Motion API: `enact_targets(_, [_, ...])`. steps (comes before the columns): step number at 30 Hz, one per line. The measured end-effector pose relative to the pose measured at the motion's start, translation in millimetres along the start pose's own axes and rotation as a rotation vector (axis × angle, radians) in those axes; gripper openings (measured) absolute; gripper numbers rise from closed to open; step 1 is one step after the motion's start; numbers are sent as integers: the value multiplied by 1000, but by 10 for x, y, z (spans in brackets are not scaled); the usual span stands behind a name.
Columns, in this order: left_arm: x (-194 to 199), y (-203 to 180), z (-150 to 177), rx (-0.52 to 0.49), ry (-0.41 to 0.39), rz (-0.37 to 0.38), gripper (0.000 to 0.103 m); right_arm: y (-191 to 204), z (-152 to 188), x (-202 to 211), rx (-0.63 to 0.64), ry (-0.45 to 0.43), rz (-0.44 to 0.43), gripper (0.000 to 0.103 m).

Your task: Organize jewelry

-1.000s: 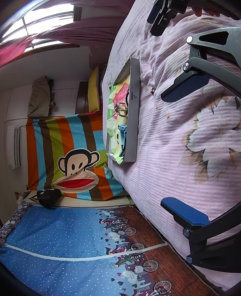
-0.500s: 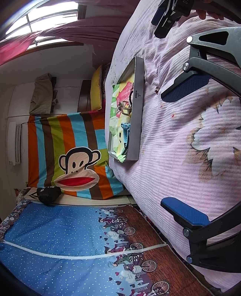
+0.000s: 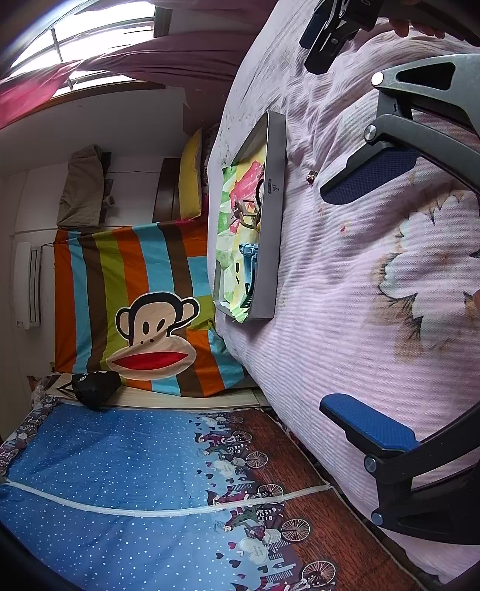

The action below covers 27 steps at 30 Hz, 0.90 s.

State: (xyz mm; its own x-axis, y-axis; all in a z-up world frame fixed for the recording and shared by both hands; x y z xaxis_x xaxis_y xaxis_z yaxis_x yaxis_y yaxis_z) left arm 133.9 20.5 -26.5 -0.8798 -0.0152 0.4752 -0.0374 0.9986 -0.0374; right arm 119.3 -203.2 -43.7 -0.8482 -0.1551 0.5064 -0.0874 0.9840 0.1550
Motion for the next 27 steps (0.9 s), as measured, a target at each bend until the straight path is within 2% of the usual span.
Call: enact_targets(27, [-4, -1, 6, 0, 3, 0, 103, 16, -12, -1, 5, -3, -5, 102])
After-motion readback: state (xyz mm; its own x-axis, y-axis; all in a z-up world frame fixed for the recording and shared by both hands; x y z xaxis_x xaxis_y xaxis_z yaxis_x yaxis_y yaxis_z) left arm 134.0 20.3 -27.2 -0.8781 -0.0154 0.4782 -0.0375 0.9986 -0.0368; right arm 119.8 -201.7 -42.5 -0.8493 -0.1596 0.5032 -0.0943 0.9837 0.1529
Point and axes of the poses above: each gripper's, at about its wrist camera, not at the fingertips, and x roughly against the way its jaws point, y to its left, z to its underside, the point moved 8 cm from there along -x, roughly the way its jaws point, and after that the axes turned 10 degrees about y, right-handed, at the moved point
